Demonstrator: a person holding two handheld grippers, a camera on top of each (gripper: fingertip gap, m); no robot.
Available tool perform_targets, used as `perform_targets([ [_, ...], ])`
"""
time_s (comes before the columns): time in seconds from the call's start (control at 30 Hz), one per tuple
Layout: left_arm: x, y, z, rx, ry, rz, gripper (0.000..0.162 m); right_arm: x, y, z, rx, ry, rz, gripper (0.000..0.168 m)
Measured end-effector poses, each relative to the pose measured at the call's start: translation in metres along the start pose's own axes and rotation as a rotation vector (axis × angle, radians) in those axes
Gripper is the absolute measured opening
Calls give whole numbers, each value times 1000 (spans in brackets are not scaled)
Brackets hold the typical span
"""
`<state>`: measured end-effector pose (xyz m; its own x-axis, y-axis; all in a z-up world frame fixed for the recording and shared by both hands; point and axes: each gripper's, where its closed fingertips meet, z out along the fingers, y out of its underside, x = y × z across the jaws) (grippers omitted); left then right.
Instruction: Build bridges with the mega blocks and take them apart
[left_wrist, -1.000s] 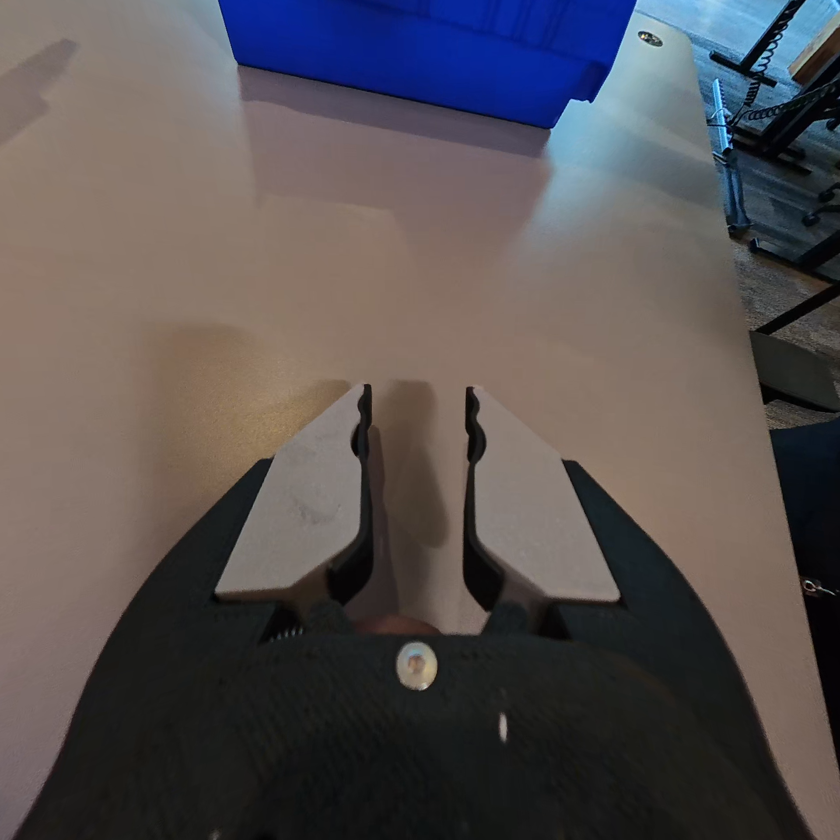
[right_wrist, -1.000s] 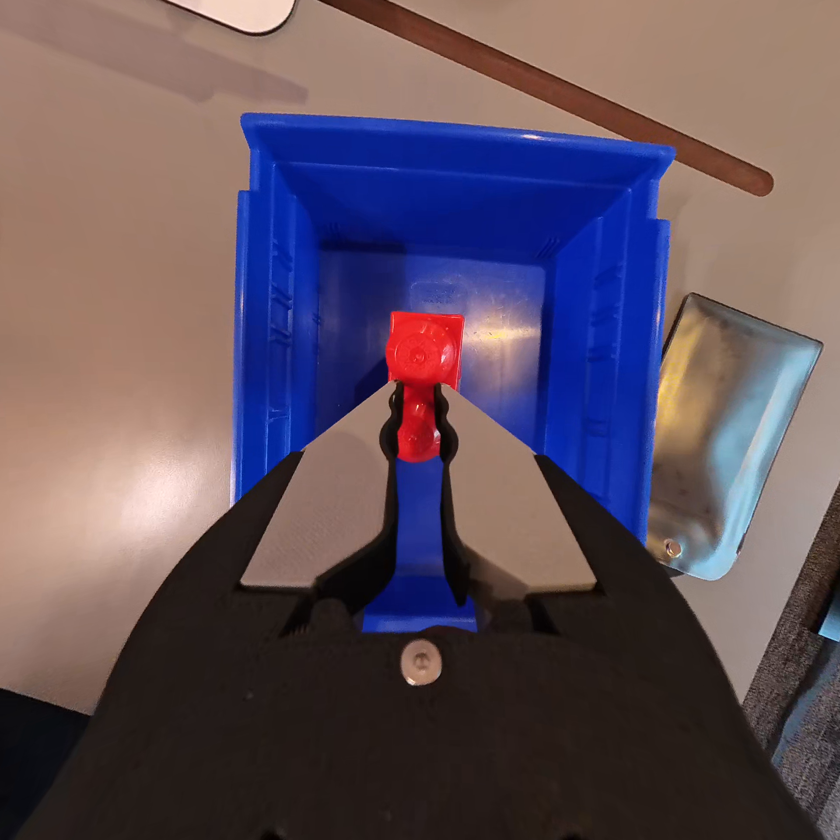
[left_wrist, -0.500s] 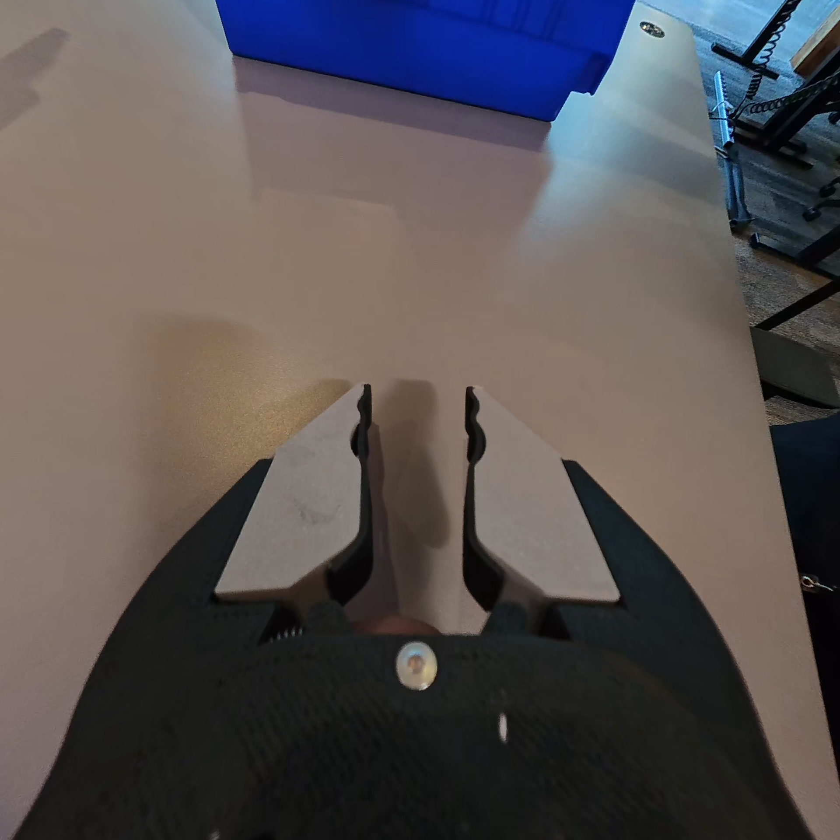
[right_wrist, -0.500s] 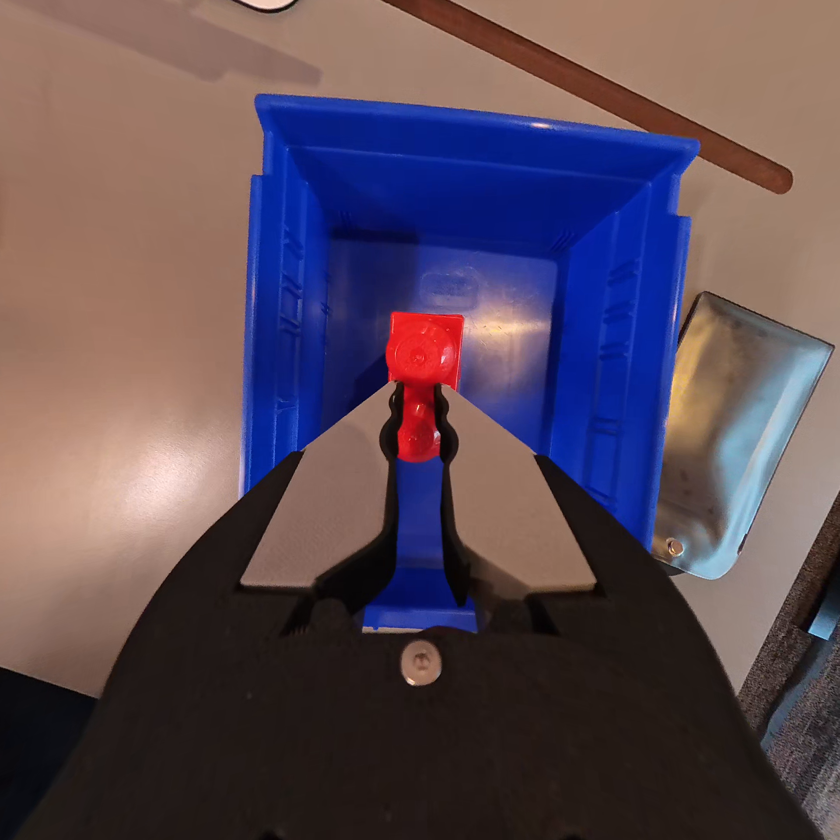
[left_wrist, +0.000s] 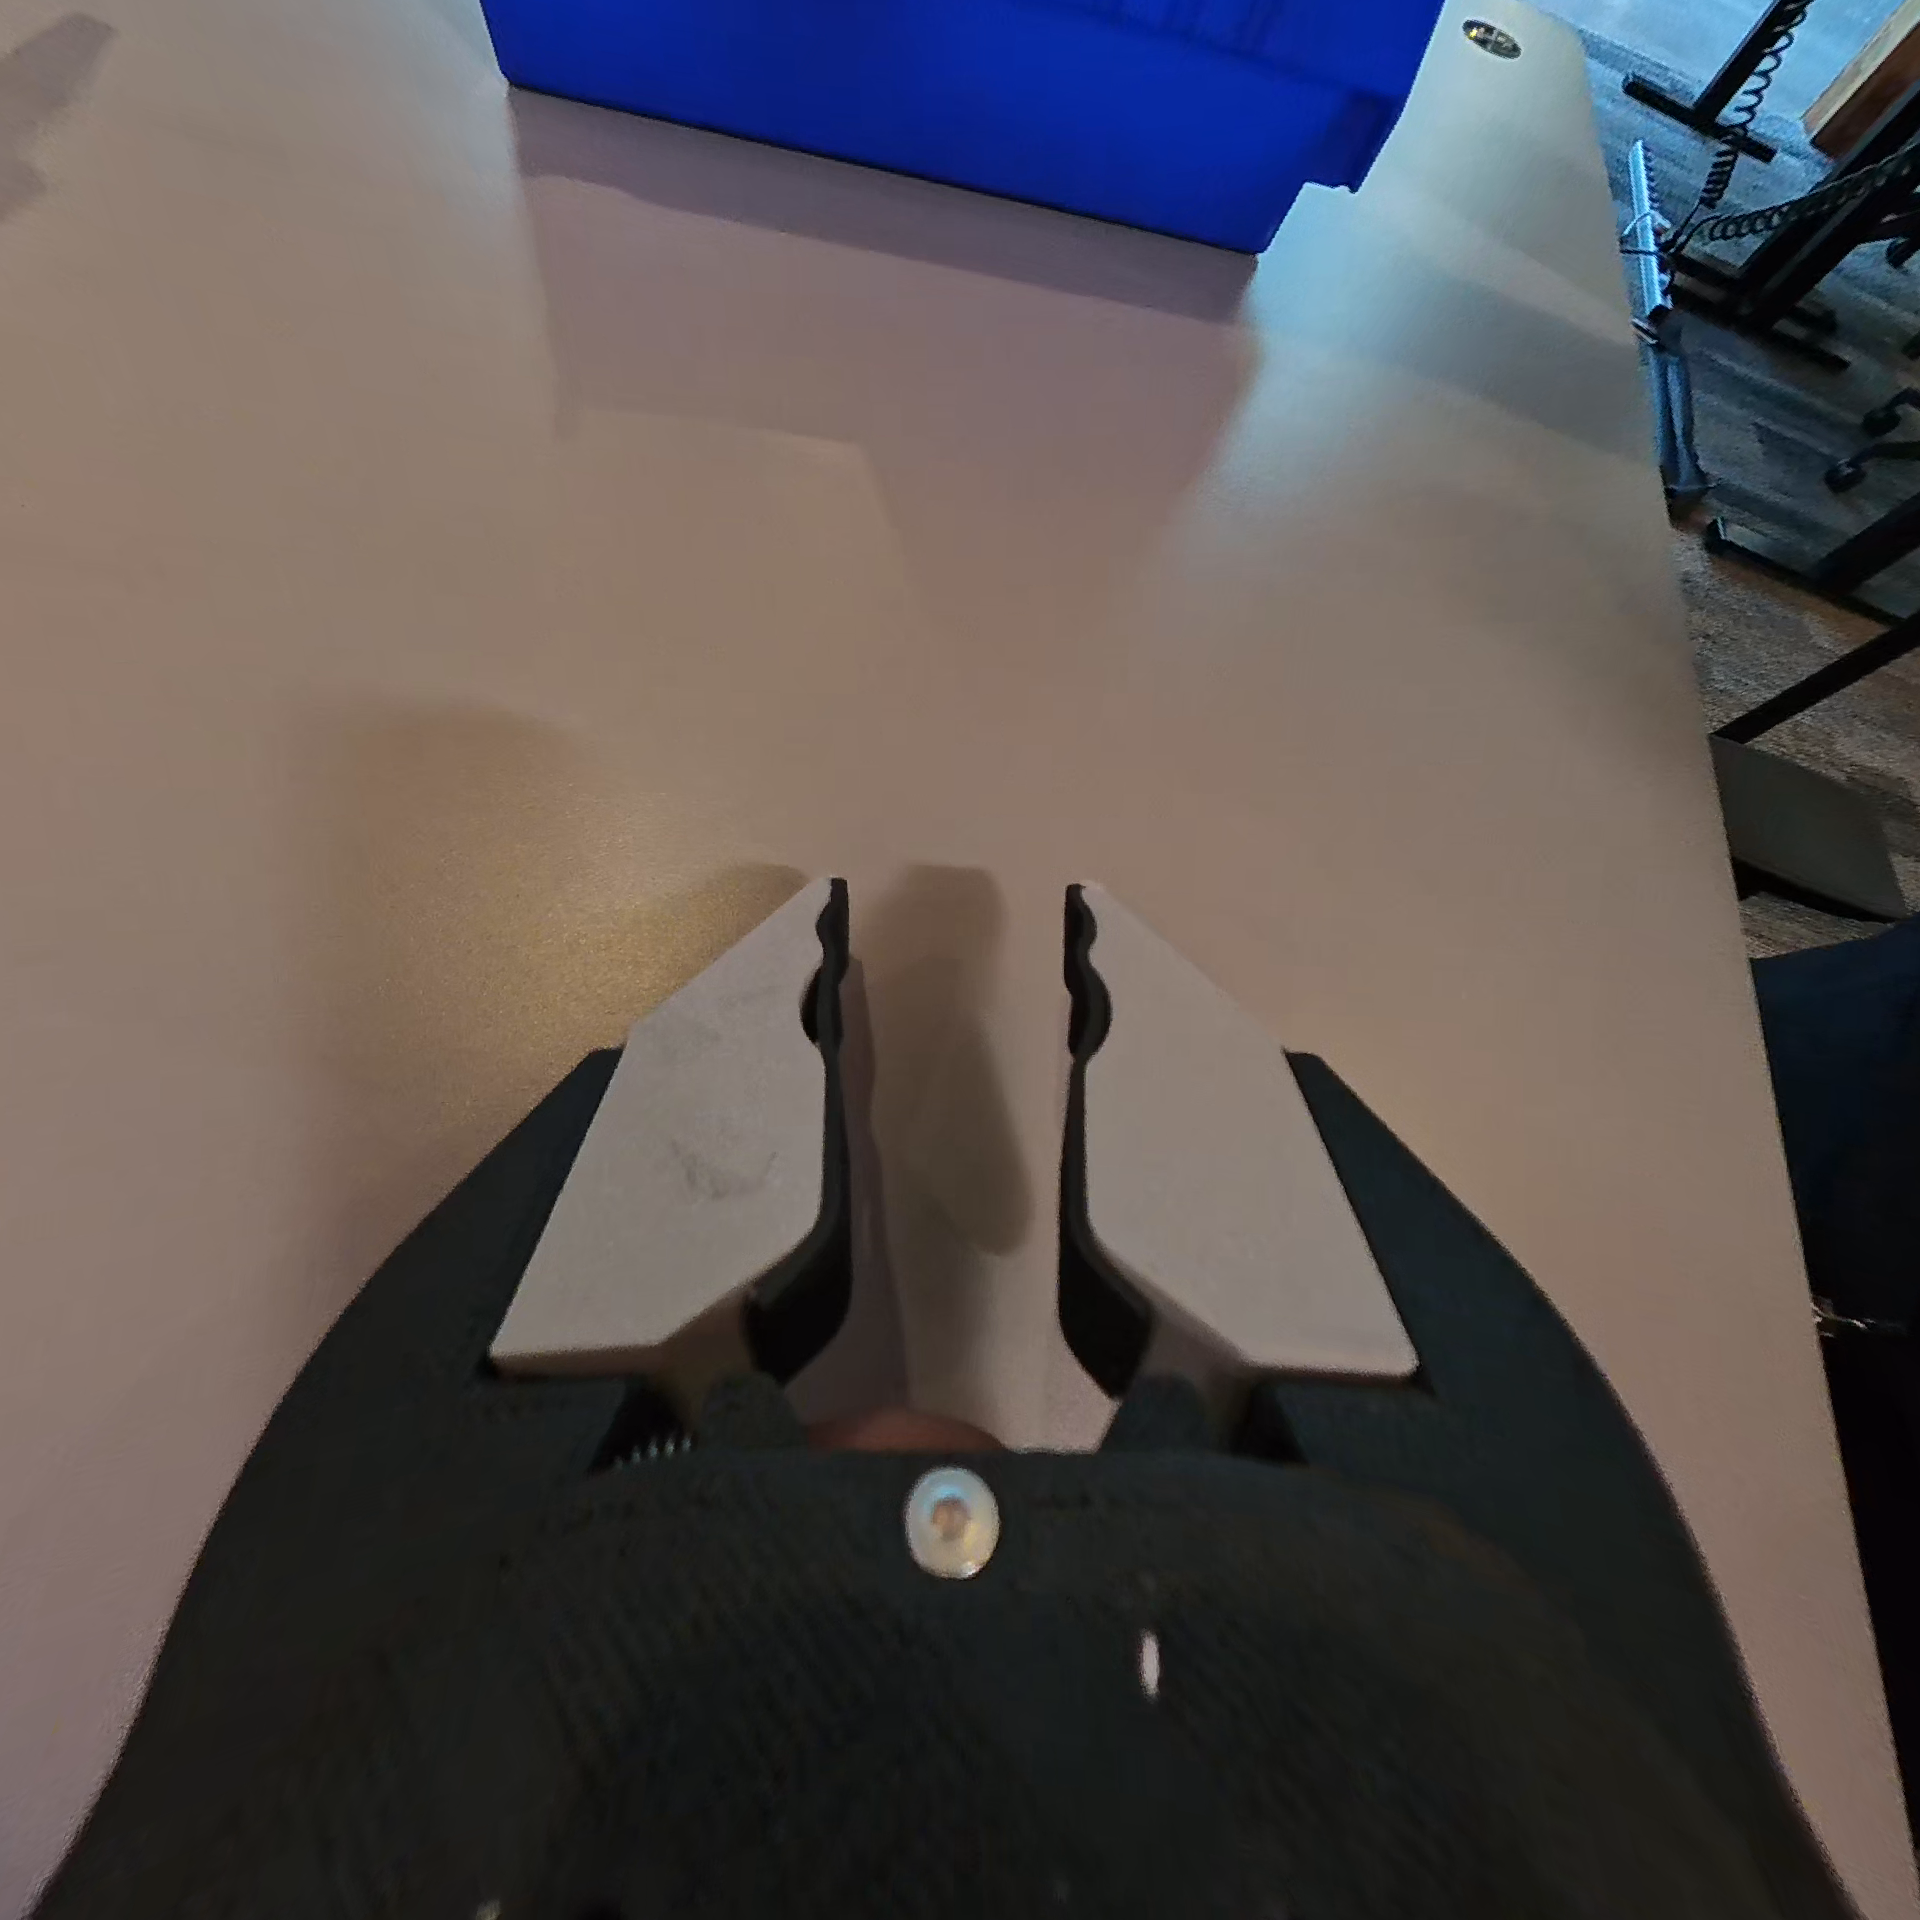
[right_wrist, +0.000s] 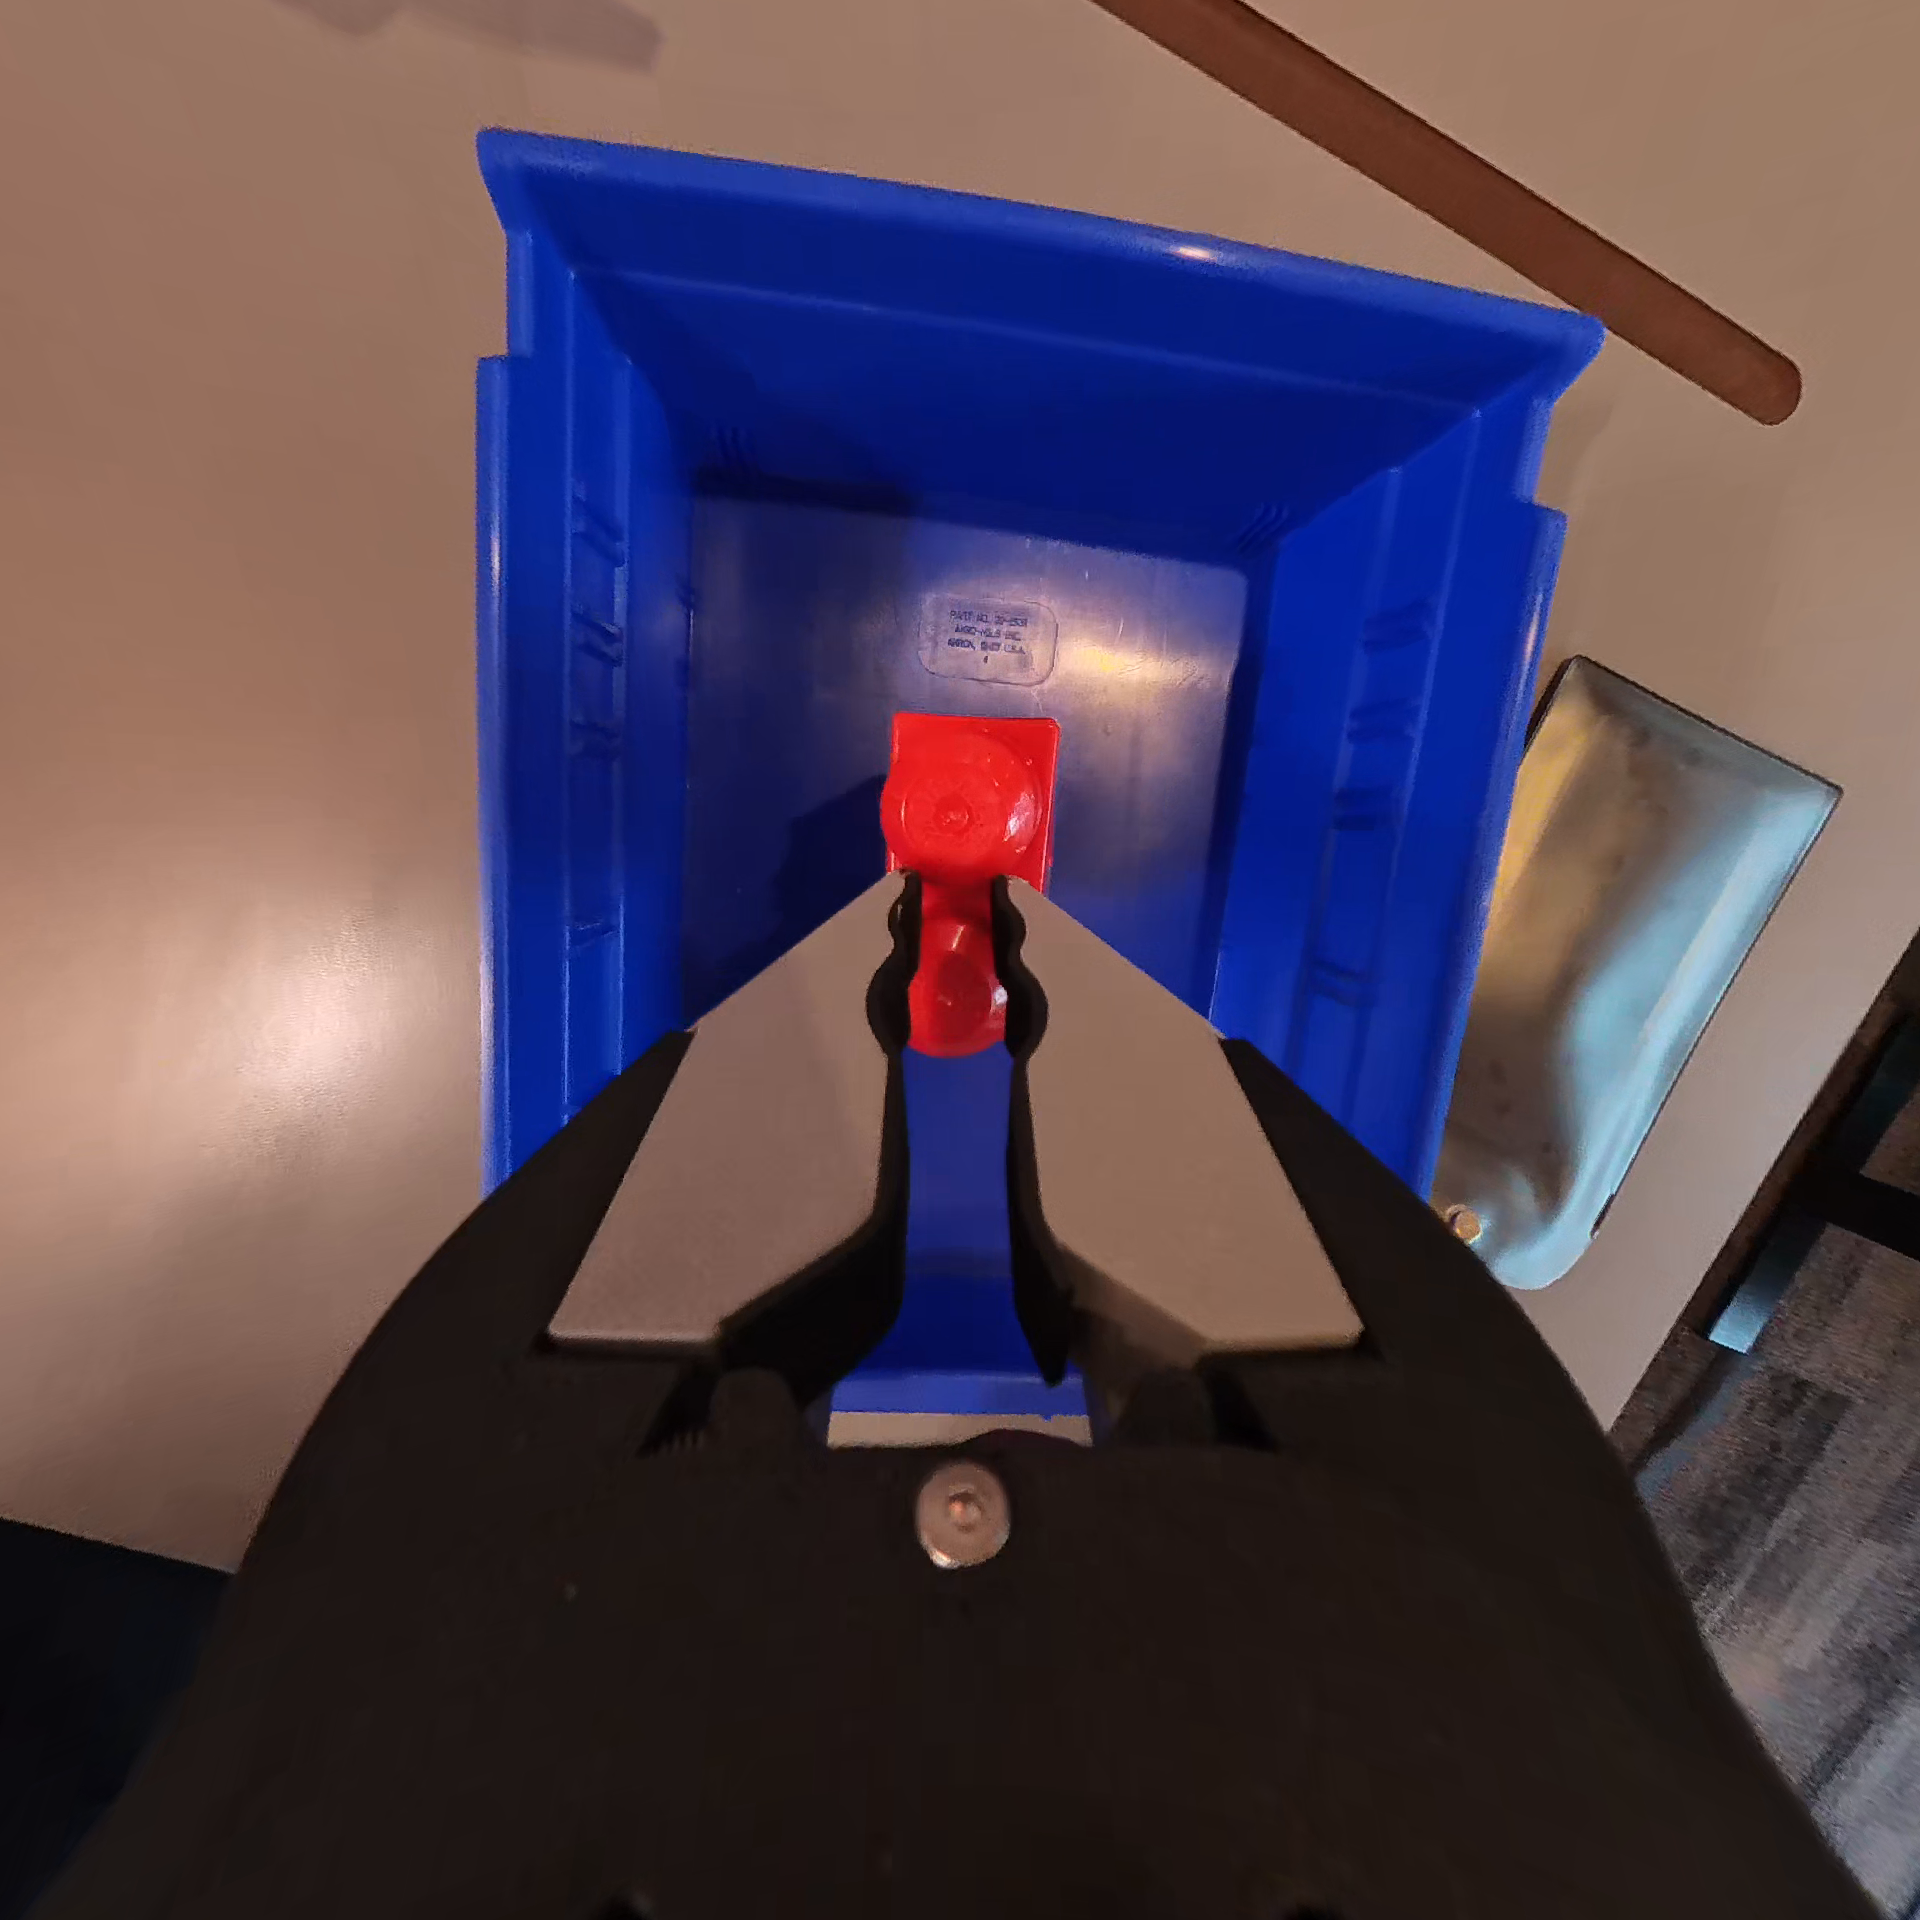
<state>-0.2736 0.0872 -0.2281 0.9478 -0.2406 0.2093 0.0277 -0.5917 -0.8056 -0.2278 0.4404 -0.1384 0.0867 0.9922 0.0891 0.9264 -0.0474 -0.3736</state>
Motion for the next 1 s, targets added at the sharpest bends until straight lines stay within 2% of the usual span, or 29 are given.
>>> perform_targets([
  [0.27, 1, 1, 0, -7, 4, -1, 39, 11, -10, 25, -26, -87, 101, 11],
  [0.57, 3, 5, 3, -37, 9, 16, 39, 39, -17, 67, -49, -67, 192, 11],
  [0.7, 4, 6, 4, -43, 13, 16, 40, 48, -25, 71, -25, -41, 157, 12],
  [0.77, 4, 6, 4, -42, 17, 9, 40, 58, -25, 70, -27, 24, 136, 21],
  [0.87, 4, 5, 3, -39, 19, 4, 40, 56, -29, 63, 10, 6, 140, 36],
  [1.0, 4, 6, 4, -46, 18, 10, 40, 47, -43, 40, 141, -26, 152, 40],
])
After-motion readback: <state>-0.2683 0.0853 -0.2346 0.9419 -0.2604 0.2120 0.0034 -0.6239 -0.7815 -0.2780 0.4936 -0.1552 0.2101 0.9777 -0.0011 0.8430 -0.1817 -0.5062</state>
